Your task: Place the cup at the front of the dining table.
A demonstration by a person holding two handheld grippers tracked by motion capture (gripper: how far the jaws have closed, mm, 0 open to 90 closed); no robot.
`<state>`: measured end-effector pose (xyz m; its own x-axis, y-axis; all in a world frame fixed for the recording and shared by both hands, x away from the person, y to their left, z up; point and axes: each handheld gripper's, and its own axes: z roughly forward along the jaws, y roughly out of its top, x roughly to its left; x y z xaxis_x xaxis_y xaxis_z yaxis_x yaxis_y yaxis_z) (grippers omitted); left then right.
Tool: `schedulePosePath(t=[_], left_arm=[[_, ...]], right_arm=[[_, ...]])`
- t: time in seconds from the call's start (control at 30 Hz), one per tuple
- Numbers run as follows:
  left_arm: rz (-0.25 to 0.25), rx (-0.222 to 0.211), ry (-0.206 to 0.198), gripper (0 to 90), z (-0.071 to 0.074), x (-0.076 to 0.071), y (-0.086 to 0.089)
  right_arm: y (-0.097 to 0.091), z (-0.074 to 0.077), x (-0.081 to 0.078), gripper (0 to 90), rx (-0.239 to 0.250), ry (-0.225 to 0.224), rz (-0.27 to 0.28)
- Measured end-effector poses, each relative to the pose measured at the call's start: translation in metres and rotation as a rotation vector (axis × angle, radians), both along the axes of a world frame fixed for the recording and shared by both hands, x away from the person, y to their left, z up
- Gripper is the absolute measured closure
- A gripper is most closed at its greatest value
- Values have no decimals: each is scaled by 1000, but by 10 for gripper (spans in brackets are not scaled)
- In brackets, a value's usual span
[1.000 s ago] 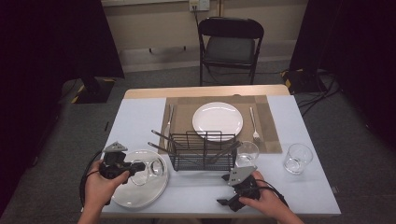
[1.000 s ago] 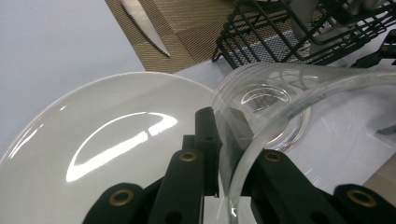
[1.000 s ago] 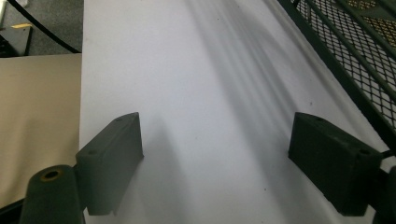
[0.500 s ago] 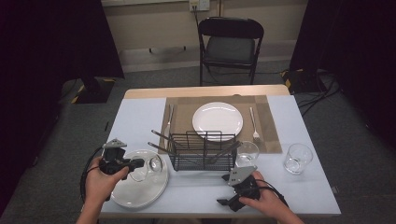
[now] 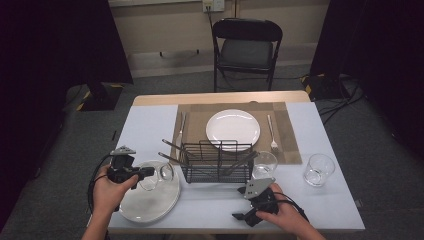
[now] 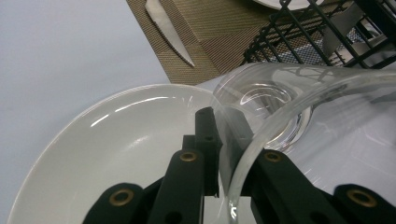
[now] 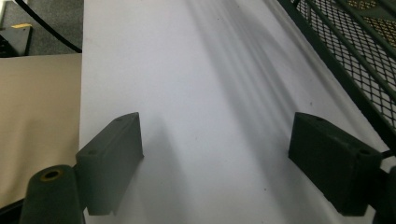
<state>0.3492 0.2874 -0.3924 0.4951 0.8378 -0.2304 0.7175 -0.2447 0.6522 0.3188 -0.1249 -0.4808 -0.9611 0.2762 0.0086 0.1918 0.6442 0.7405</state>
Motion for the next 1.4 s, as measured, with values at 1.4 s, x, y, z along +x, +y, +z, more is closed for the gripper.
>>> schedulePosePath(t=[1.4], left_arm=[[50, -20, 4, 853, -5, 29, 0]], right_arm=[[0, 0, 0, 161, 0, -2, 0]])
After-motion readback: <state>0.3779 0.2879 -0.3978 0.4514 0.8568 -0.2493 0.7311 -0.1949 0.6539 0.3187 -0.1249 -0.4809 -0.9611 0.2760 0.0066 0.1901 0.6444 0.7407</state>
